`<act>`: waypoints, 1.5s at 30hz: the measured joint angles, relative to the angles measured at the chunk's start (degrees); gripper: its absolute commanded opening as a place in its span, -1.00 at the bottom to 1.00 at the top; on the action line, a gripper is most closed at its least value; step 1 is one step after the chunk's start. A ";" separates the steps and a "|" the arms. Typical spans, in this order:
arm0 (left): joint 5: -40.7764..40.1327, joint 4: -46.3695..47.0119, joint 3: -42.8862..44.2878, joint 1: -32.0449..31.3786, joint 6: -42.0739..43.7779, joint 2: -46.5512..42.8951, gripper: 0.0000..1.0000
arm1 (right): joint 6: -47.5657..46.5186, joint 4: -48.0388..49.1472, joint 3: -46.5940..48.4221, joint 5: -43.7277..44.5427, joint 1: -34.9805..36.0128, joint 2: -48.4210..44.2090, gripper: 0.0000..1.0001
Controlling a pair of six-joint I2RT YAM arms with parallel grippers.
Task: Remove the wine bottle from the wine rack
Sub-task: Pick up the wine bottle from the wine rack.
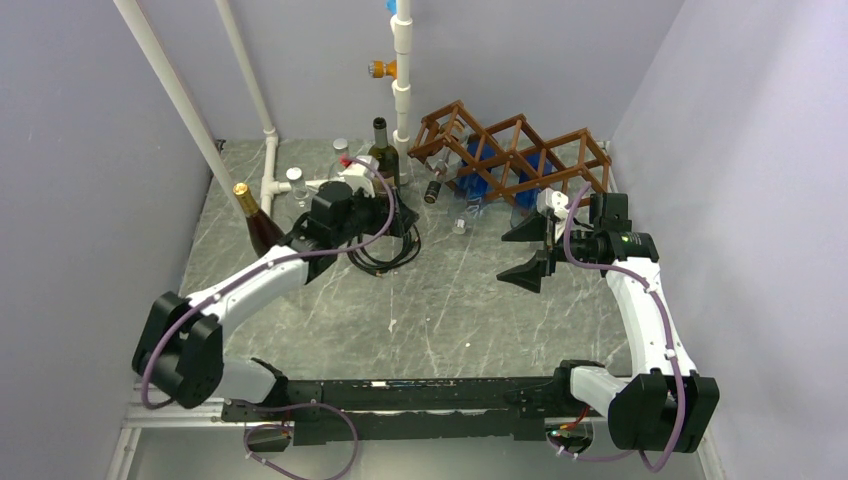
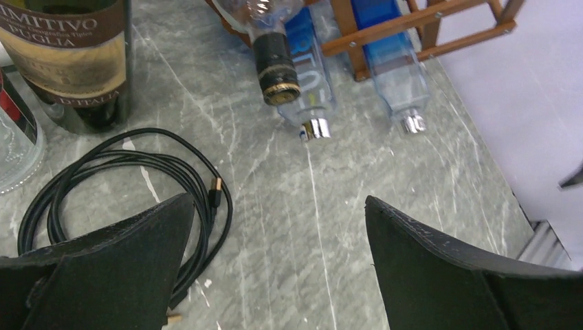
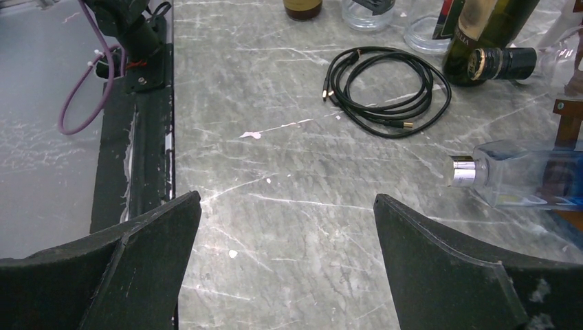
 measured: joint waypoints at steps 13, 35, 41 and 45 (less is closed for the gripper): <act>-4.33 0.57 11.65 0.00 -4.02 15.67 0.96 | 0.00 0.17 0.00 0.87 0.00 0.00 0.99; -6.40 1.66 21.55 -1.03 -6.47 28.37 0.61 | 0.17 0.44 0.00 1.03 0.00 0.00 0.99; -7.63 1.86 24.55 -2.29 -6.51 30.42 0.51 | 0.17 0.59 0.00 1.05 0.00 0.00 0.99; -8.74 1.77 26.95 -3.26 -6.51 32.17 0.44 | 0.17 0.59 0.00 1.05 0.00 0.00 0.99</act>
